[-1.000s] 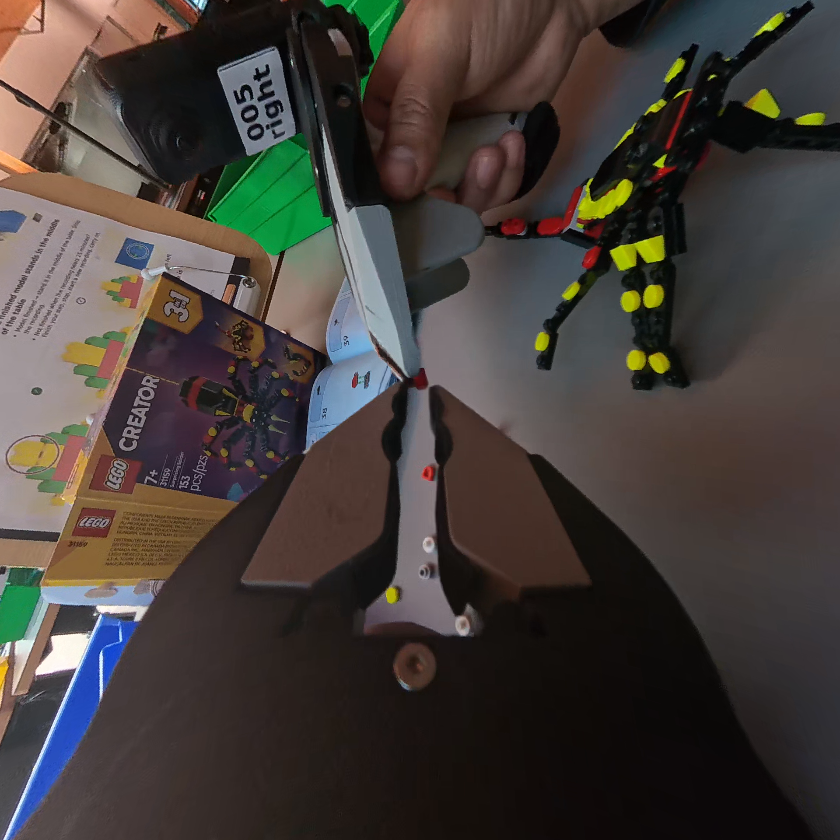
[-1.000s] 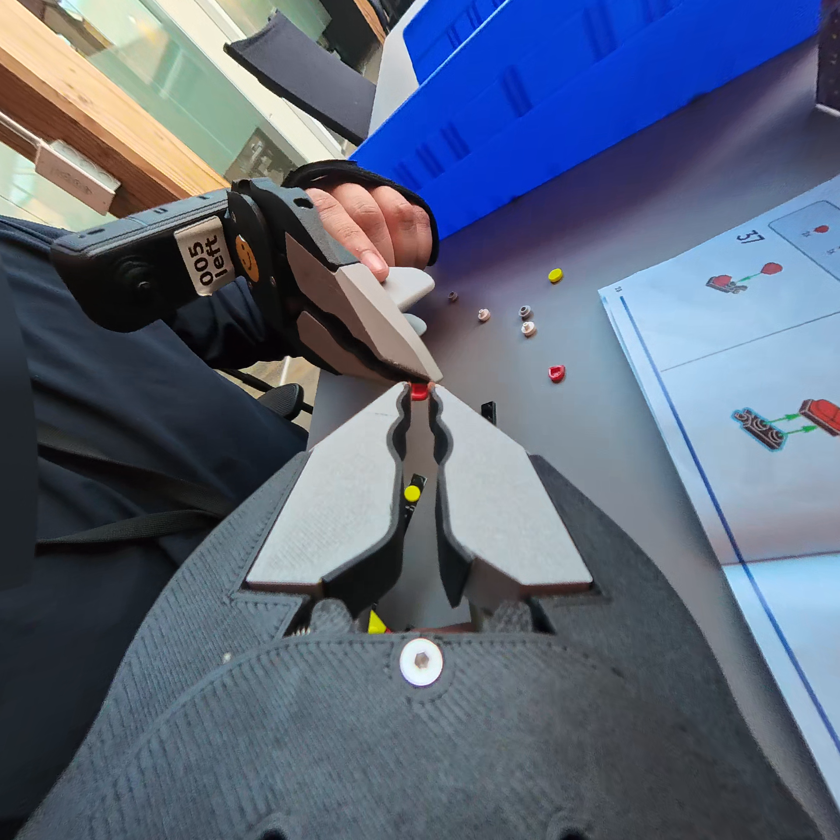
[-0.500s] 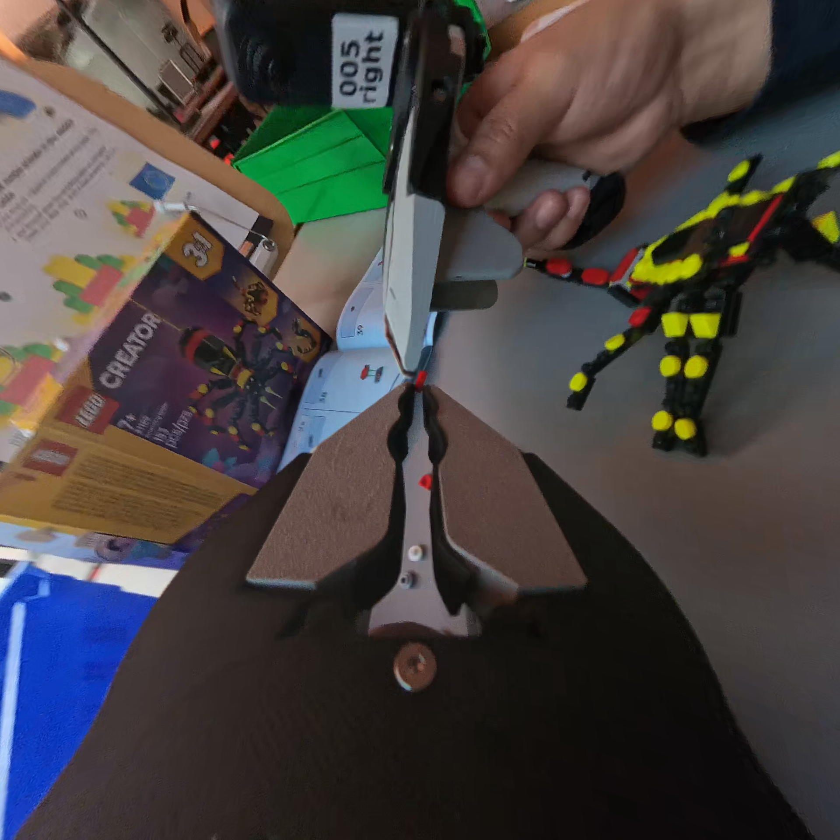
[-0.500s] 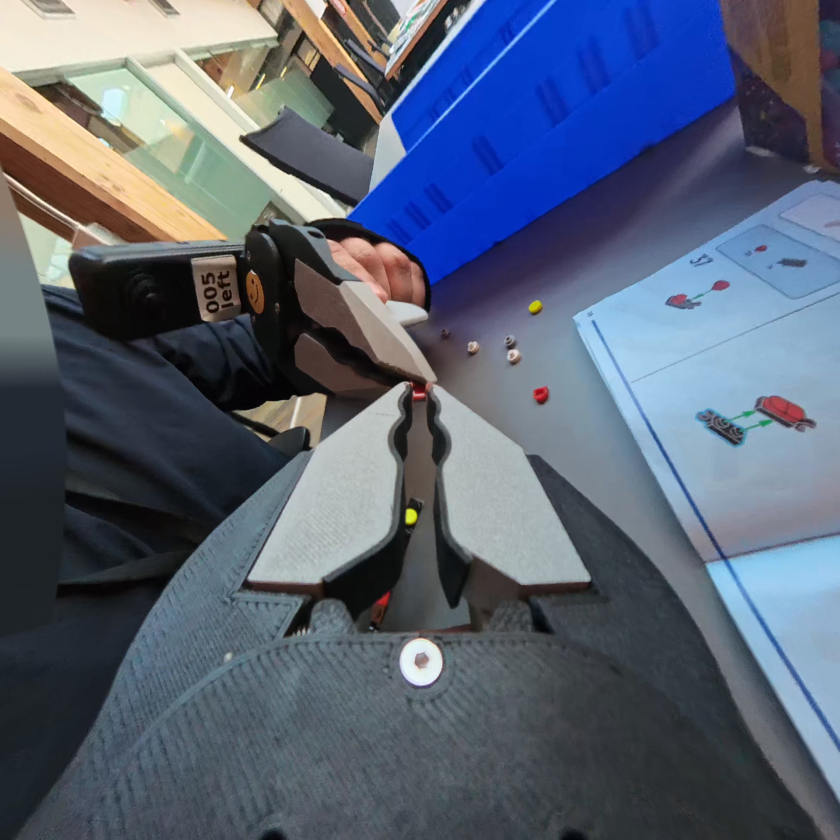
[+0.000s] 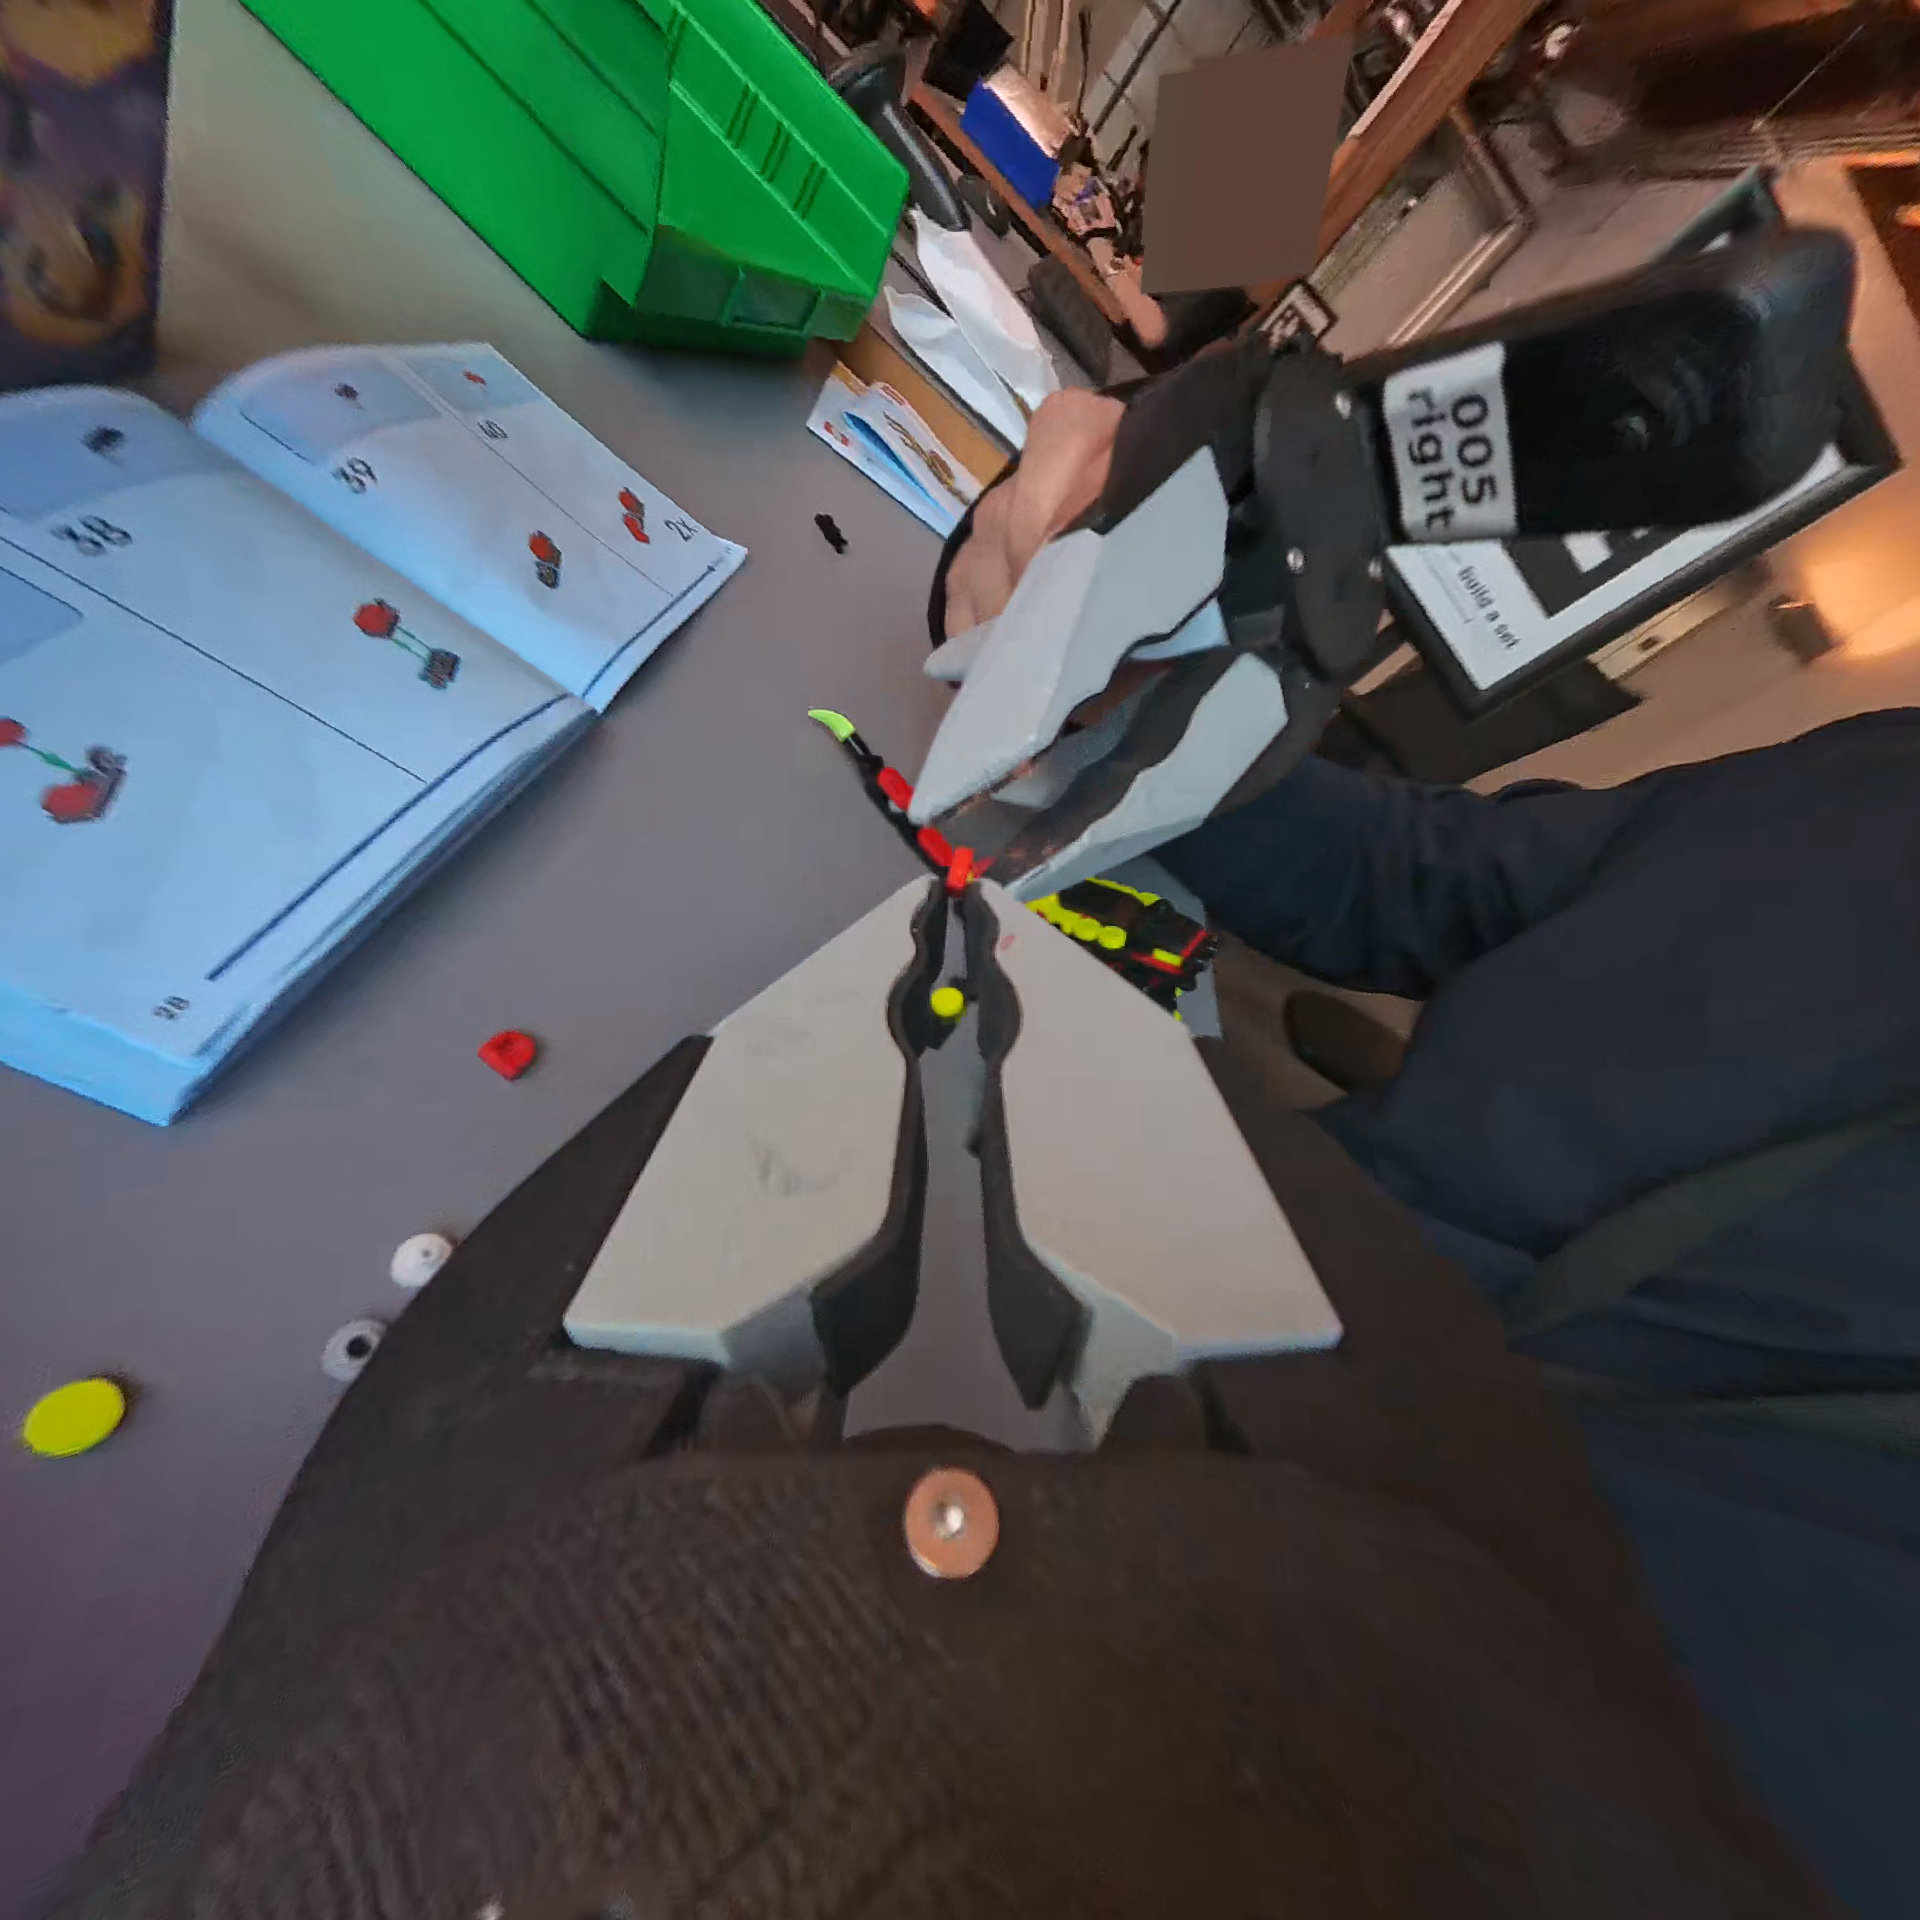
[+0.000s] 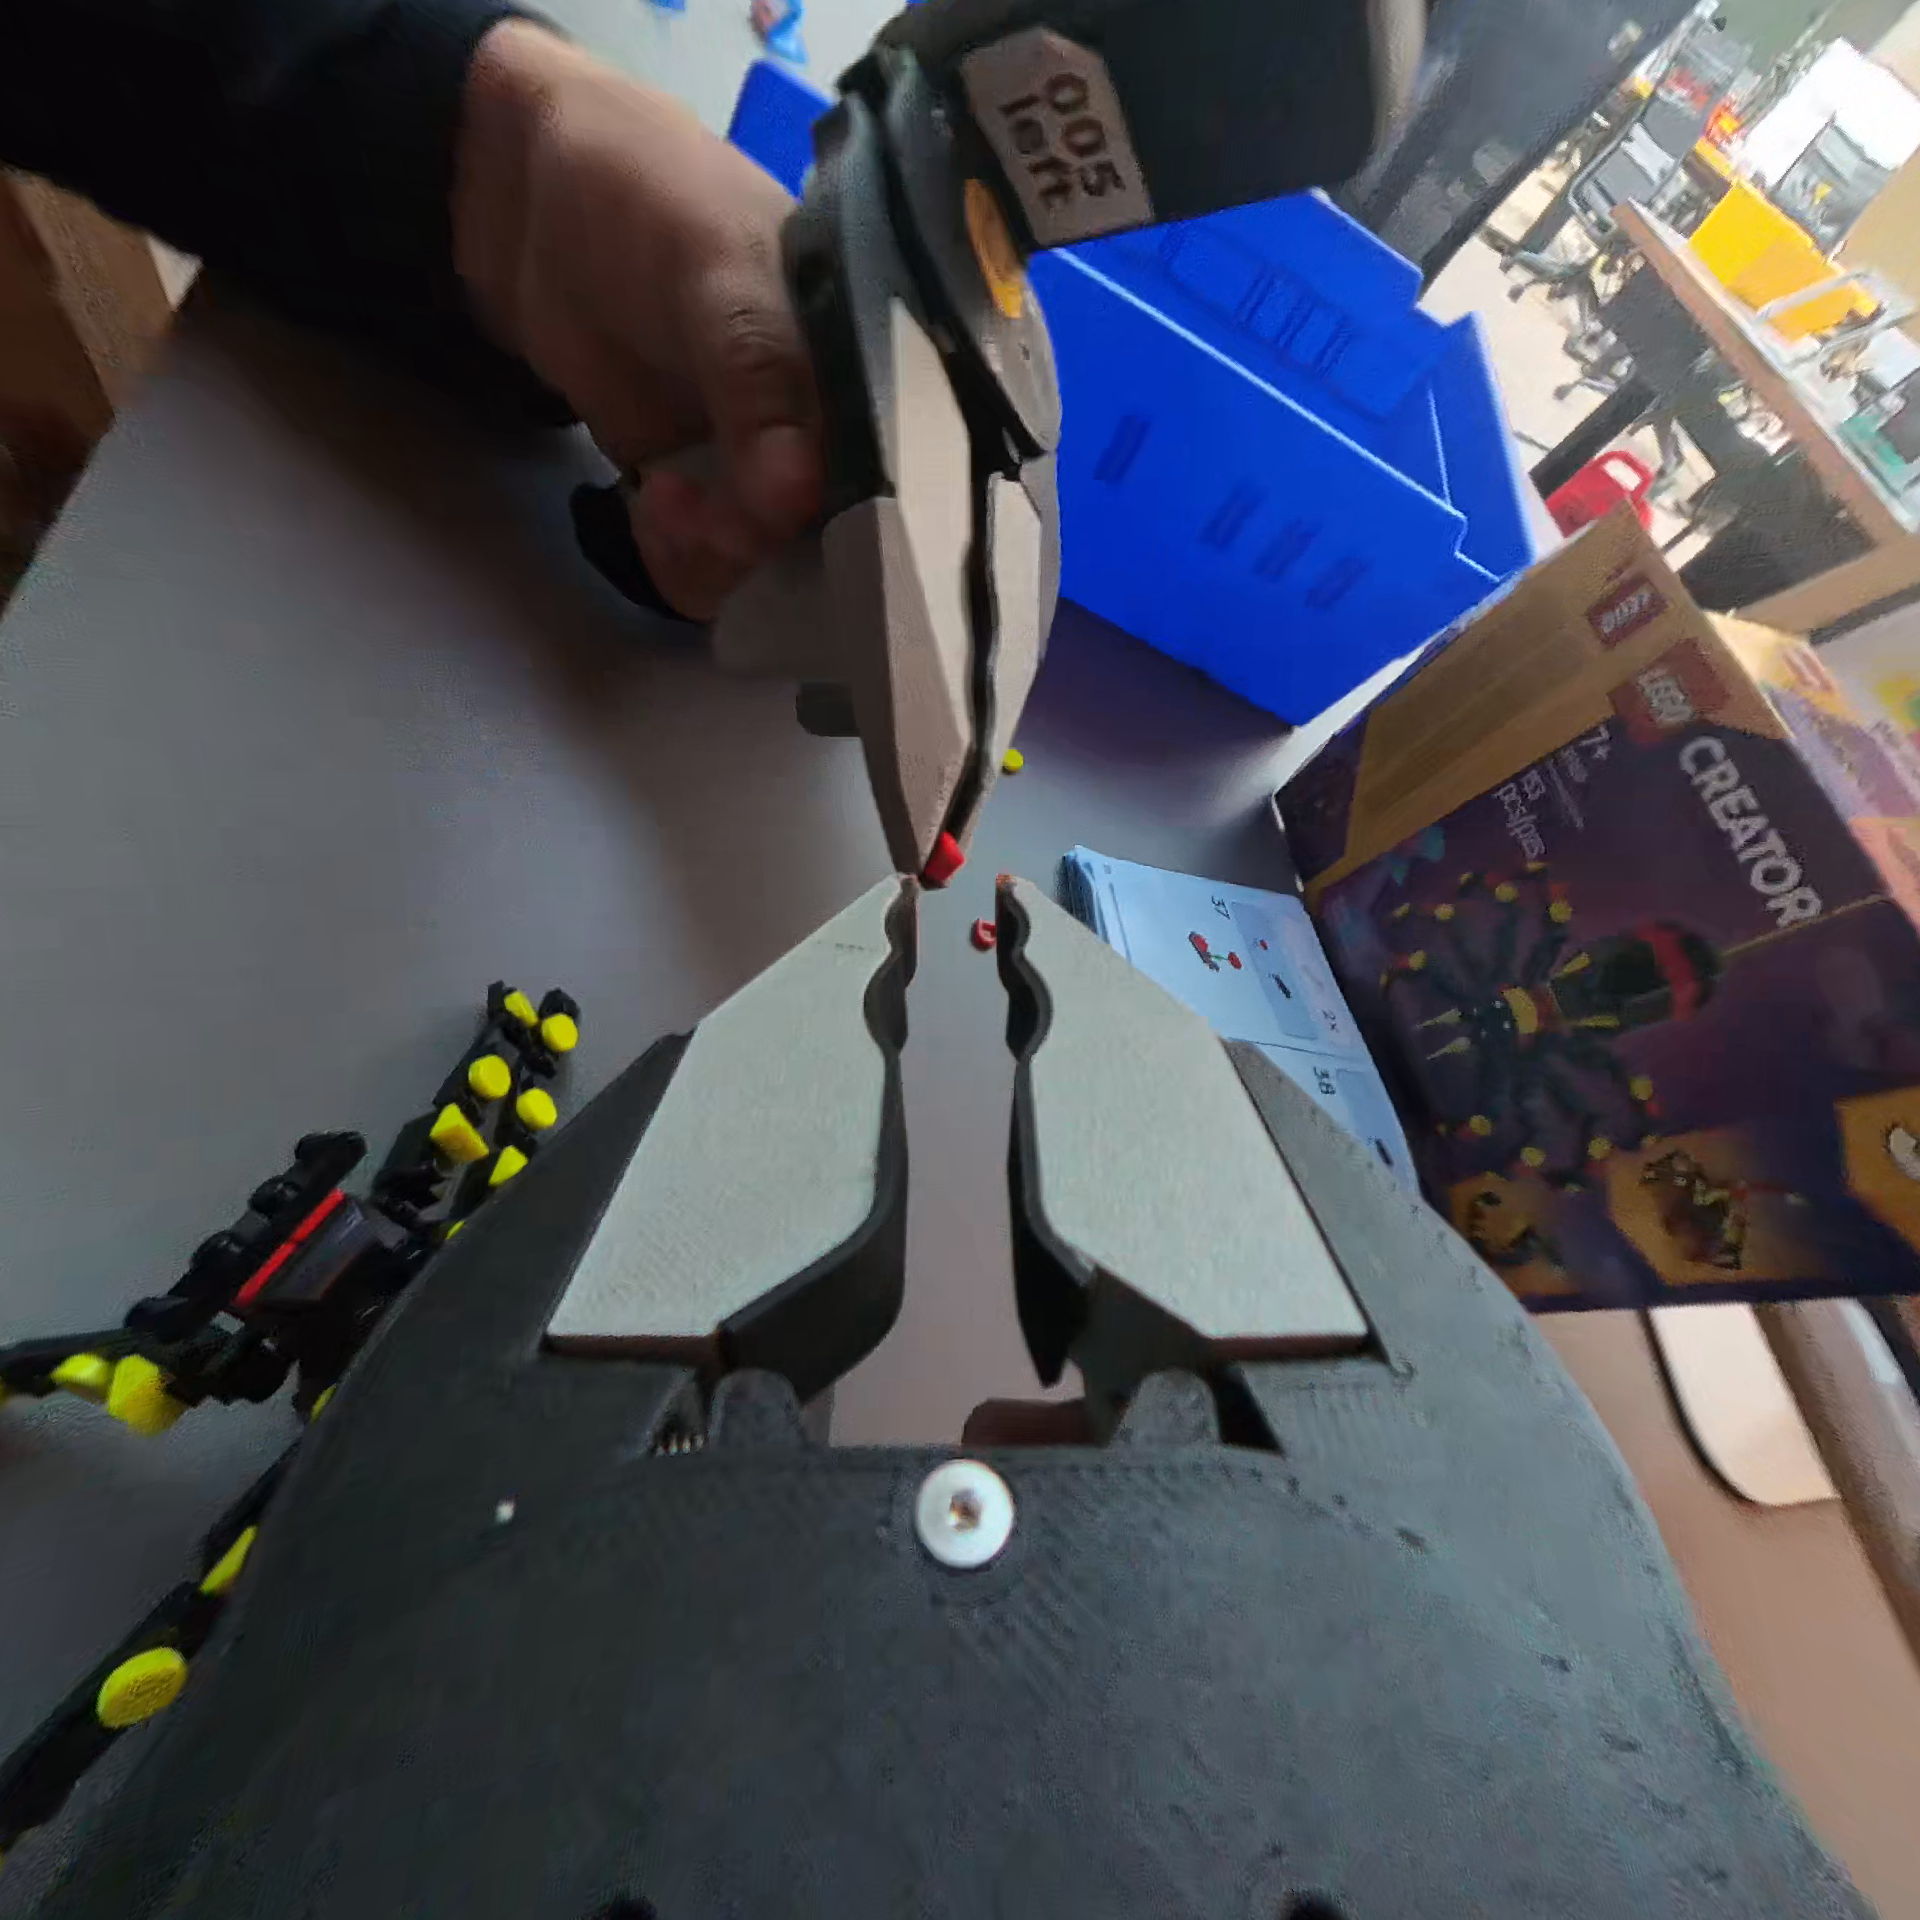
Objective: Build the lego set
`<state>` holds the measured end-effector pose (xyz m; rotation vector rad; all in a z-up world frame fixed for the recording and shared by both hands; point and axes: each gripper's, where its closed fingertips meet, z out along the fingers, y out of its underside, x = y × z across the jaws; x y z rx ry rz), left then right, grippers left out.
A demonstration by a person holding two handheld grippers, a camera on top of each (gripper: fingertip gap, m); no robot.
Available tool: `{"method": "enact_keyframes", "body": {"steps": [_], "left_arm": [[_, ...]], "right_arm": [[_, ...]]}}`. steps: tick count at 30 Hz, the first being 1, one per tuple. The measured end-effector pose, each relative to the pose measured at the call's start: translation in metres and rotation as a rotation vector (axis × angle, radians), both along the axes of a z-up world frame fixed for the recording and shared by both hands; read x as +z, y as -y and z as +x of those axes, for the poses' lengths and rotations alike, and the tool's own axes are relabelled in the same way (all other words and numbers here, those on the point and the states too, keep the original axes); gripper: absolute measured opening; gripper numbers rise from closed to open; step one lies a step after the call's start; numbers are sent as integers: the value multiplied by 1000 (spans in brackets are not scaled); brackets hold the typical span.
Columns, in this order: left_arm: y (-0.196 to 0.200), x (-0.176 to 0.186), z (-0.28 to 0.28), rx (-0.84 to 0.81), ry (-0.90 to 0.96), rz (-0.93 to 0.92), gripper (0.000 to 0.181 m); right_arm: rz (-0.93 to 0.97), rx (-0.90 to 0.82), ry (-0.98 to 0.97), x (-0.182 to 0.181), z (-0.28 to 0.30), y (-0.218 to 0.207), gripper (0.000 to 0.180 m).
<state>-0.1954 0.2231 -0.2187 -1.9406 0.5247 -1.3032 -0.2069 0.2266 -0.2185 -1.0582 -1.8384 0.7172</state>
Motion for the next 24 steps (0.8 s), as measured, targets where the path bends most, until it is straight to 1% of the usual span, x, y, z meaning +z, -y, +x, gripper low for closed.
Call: {"method": "enact_keyframes", "body": {"steps": [3, 6, 9, 14, 16, 19, 22, 24], "left_arm": [[4, -3, 4, -42, 37, -61, 0], [11, -5, 8, -96, 57, -96, 1], [20, -9, 12, -159, 52, -118, 0], [27, -10, 15, -217, 85, -156, 0], [25, -10, 15, -210, 76, -146, 0], [21, -15, 11, -184, 19, -120, 0], [14, -14, 1, -136, -61, -44, 0], [10, -16, -5, -106, -138, -3, 4]], "right_arm": [[93, 28, 24, -5, 1, 8, 18], [168, 62, 19, -7, 3, 13, 15], [201, 122, 35, -11, 7, 24, 10], [251, 157, 37, -13, 12, 29, 4], [226, 150, 41, -13, 13, 27, 4], [129, 120, 80, -20, 14, 18, 4], [-9, 59, 196, -41, 20, -5, 4], [-125, 73, 263, -52, 23, -10, 4]]}}
